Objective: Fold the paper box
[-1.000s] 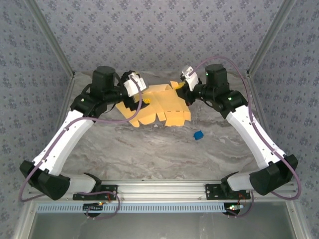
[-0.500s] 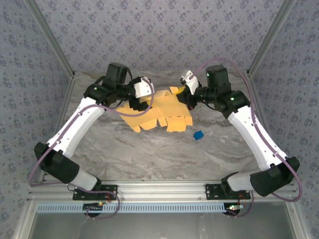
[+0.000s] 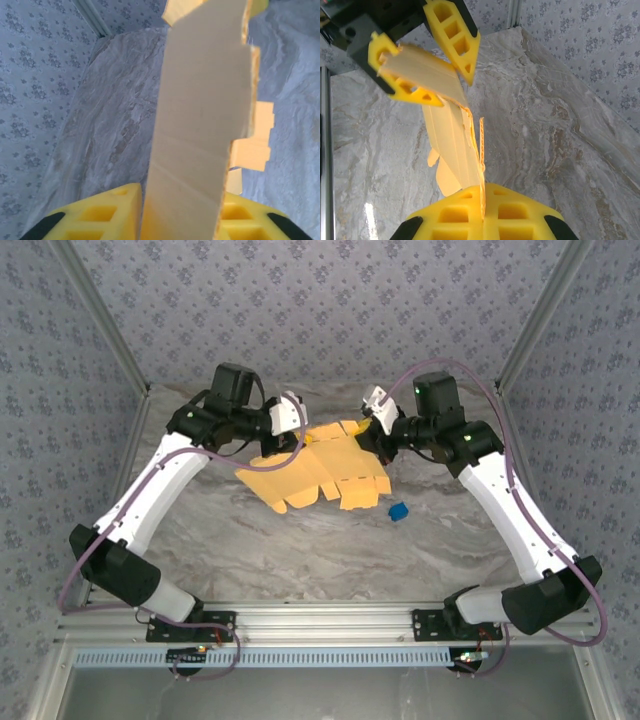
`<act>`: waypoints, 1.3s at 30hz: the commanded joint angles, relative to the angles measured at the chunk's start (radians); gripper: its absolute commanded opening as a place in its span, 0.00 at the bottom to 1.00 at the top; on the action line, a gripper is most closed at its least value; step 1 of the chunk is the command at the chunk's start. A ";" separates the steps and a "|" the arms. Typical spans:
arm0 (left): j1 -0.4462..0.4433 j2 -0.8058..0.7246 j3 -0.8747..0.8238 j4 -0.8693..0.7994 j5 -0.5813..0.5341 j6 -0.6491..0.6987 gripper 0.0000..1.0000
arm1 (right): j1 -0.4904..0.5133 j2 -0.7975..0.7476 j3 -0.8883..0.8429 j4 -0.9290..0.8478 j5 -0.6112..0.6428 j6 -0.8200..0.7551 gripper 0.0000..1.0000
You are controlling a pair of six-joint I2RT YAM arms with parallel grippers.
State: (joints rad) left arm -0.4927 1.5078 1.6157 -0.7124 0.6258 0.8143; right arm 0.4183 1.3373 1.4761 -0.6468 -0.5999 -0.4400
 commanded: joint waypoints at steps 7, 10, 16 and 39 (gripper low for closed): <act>0.026 0.018 0.012 -0.047 0.098 -0.104 0.09 | -0.003 -0.002 0.030 -0.004 -0.026 -0.067 0.00; 0.040 0.010 0.011 -0.045 0.131 -0.155 0.02 | -0.007 -0.010 0.023 0.000 -0.015 -0.071 0.16; 0.103 -0.046 -0.047 0.000 0.302 -0.227 0.00 | -0.082 -0.088 -0.120 0.112 -0.118 -0.051 0.58; 0.198 -0.081 -0.096 -0.008 0.500 -0.200 0.00 | -0.151 -0.009 -0.113 0.165 -0.317 -0.171 0.38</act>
State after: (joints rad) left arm -0.3008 1.4487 1.5127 -0.7071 1.0725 0.5873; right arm 0.2584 1.3148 1.3209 -0.4488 -0.8680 -0.5793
